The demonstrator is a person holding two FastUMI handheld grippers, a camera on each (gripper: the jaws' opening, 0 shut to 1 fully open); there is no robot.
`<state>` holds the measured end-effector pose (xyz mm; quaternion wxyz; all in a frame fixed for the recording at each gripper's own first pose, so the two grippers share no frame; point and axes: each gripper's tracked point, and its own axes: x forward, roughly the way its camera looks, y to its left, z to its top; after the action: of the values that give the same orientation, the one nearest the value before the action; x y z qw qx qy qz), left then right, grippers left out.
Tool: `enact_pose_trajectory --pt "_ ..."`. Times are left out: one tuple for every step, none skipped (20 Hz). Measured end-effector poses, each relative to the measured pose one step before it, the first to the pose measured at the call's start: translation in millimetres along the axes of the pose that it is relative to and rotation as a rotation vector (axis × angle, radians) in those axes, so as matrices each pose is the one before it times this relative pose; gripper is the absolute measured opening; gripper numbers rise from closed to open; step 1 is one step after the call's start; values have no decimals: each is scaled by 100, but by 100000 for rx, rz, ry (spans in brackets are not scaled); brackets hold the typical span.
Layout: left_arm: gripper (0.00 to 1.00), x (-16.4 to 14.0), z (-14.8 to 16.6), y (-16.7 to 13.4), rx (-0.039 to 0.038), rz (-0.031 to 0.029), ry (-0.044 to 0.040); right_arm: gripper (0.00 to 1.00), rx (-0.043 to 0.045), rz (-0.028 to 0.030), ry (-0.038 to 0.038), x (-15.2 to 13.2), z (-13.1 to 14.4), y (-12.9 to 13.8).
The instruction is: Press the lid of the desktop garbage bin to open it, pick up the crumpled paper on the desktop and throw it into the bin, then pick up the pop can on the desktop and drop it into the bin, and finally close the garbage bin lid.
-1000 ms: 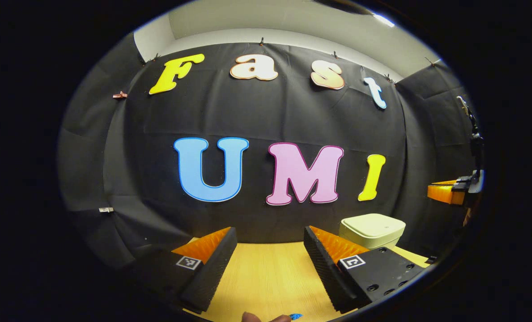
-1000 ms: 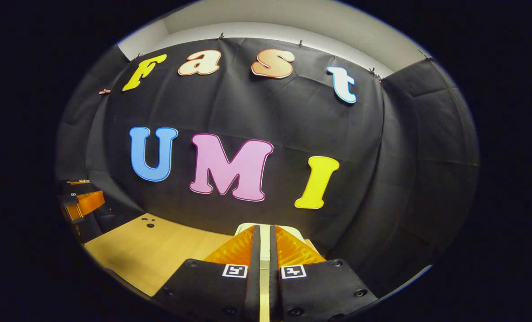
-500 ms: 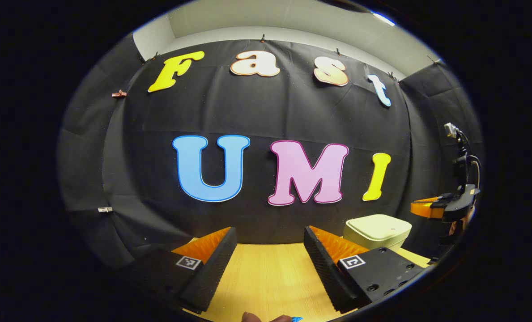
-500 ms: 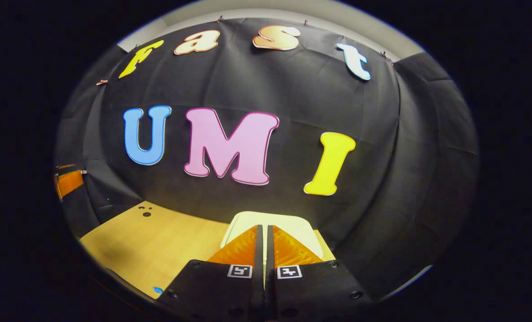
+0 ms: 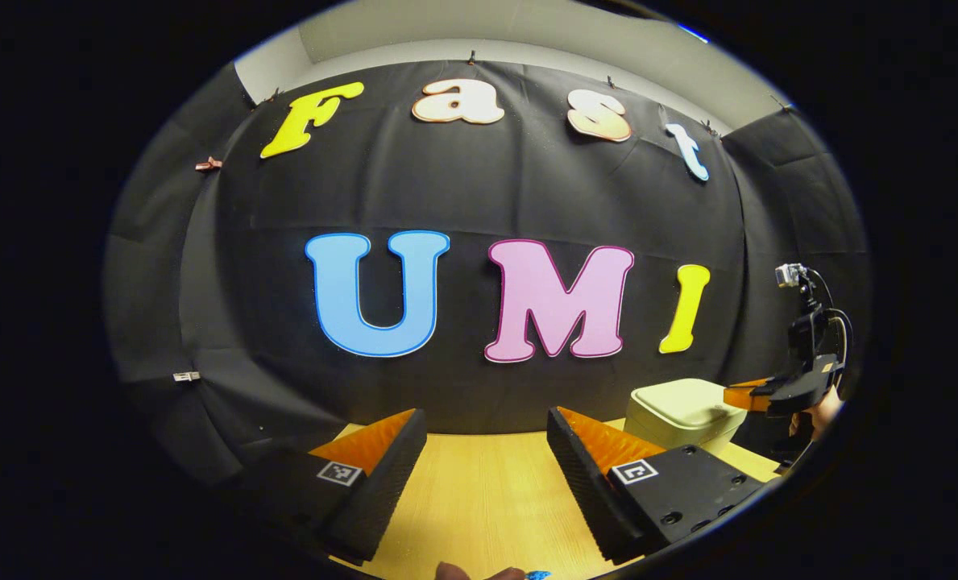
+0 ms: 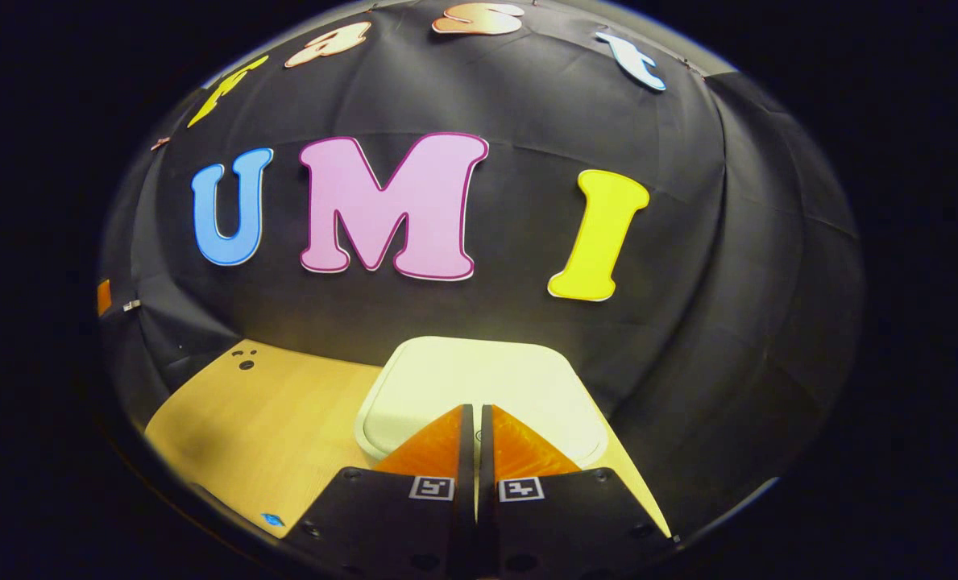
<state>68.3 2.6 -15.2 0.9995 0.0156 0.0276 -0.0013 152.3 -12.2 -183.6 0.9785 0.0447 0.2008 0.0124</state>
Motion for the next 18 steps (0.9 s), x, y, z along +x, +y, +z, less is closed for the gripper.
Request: enact_pose_trajectory --pt "96 193 8 16 -130 -81 149 5 -291 27 614 269 -258 -21" --pt "96 218 56 -65 92 -219 52 5 -220 135 731 200 -213 97" --pt "96 140 -60 -26 146 -185 1 5 -52 76 722 175 -222 85" --pt "96 114 -213 71 112 -211 121 6 42 154 967 209 -284 55" --pt "96 153 -5 41 38 -82 232 5 27 -69 1606 213 -441 14" --pt "96 53 -124 19 -43 -3 225 5 572 204 1991 86 -420 -70" --pt "96 55 -33 -36 -171 -6 310 6 913 259 -920 -91 176 61" --pt "96 58 -96 36 -188 35 341 6 251 662 1554 213 -280 72" --pt "96 -53 -216 97 -206 132 315 6 99 882 87 53 209 48" --pt "96 31 -30 99 -308 199 269 6 90 612 892 80 -153 -34" --pt "96 78 -188 -13 -469 135 250 6 905 111 208 -7 -81 -22" --pt "96 73 -167 -26 -430 139 382 6 685 -4 -119 -36 -66 -44" --pt "96 -17 17 43 -123 262 218 6 -263 37 -305 31 -29 56" --pt "96 -25 64 5 -72 109 -263 6 -984 -165 265 43 -71 104" --pt "96 -16 199 -42 -123 141 -554 6 -942 -620 -450 2 240 -128" --pt "96 -30 69 -23 140 0 -388 6 -246 -1003 -1052 -173 621 -44" --pt "96 -93 150 -48 475 -86 -145 6 1132 2025 -1413 22 583 556" --pt "96 -168 -46 -3 479 -31 -320 5 1907 2240 -1030 -215 329 536"
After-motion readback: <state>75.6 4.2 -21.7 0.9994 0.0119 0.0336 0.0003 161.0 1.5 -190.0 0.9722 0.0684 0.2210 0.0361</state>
